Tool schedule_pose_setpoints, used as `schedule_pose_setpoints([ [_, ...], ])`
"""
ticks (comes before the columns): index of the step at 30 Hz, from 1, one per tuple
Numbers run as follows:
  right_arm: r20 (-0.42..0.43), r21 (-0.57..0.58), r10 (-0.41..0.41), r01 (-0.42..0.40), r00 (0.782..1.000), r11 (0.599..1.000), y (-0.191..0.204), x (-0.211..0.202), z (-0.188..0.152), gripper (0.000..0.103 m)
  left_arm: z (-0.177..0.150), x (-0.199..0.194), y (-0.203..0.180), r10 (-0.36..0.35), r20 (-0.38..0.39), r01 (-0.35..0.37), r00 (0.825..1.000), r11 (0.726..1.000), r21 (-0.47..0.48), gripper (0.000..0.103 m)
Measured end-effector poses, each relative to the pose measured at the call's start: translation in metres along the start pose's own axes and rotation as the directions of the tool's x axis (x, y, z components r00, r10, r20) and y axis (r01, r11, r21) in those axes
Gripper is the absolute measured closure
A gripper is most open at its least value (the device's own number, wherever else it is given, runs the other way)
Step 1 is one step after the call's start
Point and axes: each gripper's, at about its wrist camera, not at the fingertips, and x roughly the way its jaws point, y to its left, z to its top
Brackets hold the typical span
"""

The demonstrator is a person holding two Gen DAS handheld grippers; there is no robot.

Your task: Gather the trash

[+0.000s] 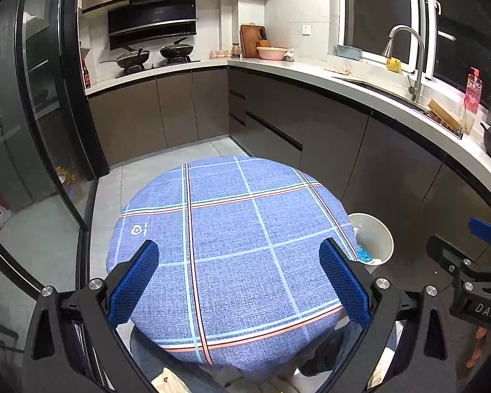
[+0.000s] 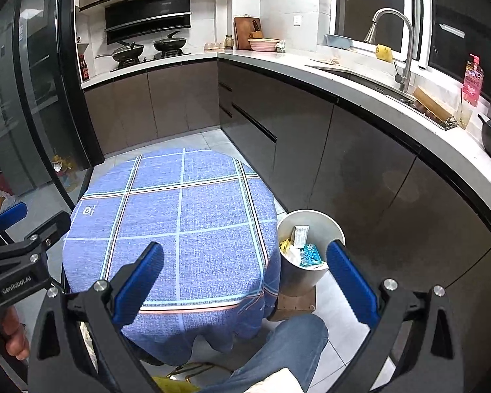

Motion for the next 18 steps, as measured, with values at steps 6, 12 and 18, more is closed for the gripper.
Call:
schedule_pose_setpoints([
  [6, 0.009, -0.009, 0.008, -0.008, 1.0, 1.0, 0.004, -0.001, 0.004, 0.003, 0.001, -0.002, 0.005, 0.0, 0.007, 0.001, 1.0, 1.0, -0.016, 0.008],
  [12, 0.02, -0.014, 0.014, -0.014, 1.0, 1.0, 0.0, -0.004, 0.004, 0.003, 0.0, -0.004, 0.008, -0.006, 0.012, 0.006, 1.0, 1.0, -0.021, 0.008],
  [18, 0.024, -0.015, 0.016, -0.016, 1.0, 1.0, 0.0, -0.005, 0.004, 0.003, 0.001, -0.006, 0.012, -0.002, 0.017, 0.003, 1.0, 1.0, -0.024, 0.008],
])
